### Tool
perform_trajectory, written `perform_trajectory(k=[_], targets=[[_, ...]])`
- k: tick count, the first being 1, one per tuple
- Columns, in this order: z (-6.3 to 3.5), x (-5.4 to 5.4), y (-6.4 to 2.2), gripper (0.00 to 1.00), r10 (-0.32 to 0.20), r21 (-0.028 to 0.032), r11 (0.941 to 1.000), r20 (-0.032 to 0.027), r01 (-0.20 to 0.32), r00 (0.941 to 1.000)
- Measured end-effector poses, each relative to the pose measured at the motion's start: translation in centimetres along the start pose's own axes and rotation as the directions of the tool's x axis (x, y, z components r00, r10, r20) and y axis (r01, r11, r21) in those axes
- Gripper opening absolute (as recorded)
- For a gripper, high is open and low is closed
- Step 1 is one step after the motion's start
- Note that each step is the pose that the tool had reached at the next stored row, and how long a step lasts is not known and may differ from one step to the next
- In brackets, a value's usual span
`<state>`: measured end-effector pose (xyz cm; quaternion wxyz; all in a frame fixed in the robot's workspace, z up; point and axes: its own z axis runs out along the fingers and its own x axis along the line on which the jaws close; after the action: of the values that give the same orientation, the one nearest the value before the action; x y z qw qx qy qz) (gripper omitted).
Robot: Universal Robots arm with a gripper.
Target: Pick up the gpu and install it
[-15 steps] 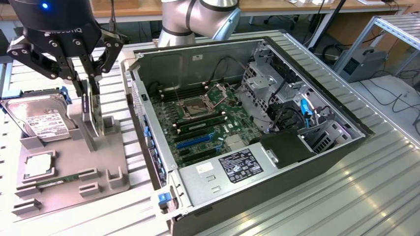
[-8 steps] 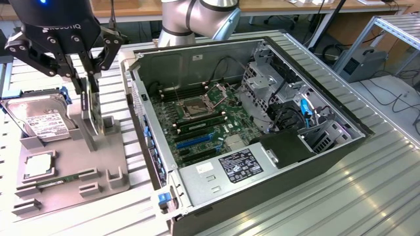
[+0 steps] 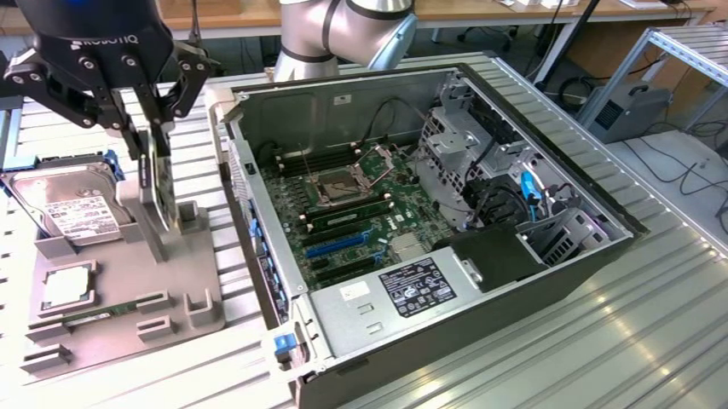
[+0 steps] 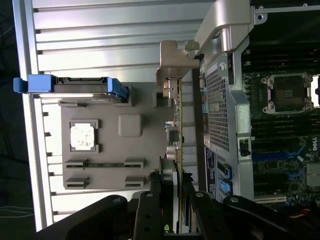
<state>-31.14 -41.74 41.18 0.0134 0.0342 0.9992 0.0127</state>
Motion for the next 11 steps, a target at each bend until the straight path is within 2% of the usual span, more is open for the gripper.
perform_trajectory(k=[11], targets=[[-0.67, -0.02, 0.02, 0.27, 0.0, 0.0, 1.0, 0.0, 0.0, 1.0]])
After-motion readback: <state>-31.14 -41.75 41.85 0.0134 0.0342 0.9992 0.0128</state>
